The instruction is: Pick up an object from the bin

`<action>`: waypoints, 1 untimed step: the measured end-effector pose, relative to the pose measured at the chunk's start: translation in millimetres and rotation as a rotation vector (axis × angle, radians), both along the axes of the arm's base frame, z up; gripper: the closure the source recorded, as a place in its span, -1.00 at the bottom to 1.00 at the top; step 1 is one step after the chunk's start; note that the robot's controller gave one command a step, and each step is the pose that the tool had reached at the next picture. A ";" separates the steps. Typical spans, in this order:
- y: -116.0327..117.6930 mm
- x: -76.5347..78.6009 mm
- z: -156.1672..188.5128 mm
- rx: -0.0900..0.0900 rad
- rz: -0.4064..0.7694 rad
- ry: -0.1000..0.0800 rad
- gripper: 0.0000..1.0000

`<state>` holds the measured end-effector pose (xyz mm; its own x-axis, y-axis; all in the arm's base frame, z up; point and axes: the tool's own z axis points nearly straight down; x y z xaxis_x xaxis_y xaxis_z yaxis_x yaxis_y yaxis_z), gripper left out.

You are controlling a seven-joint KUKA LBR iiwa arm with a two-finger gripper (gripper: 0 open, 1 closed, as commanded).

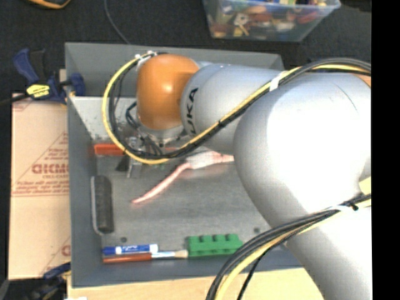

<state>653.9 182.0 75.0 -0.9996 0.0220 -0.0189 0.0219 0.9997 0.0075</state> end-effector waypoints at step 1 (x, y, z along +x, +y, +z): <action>-0.8 -2.6 34.6 -0.002 -0.001 0.010 1.00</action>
Offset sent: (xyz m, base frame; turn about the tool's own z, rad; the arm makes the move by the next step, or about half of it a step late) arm -0.0033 -0.0010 0.0287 0.0004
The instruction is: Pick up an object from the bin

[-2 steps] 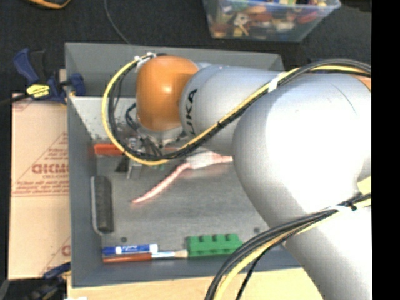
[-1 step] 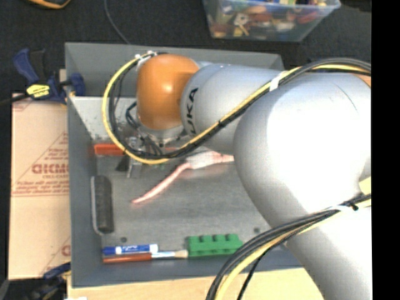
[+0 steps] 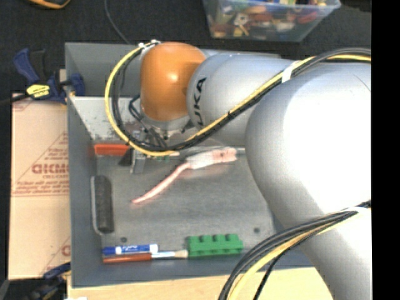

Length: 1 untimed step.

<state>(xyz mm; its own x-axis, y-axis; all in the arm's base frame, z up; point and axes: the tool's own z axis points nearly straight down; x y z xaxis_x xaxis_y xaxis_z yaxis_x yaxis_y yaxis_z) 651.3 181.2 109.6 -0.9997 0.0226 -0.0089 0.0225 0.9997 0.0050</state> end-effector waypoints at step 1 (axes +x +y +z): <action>0.7 2.8 51.9 0.003 0.000 -0.010 1.00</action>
Offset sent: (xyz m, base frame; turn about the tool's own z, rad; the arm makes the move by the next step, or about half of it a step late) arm 0.0020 0.0006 0.0810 -0.0001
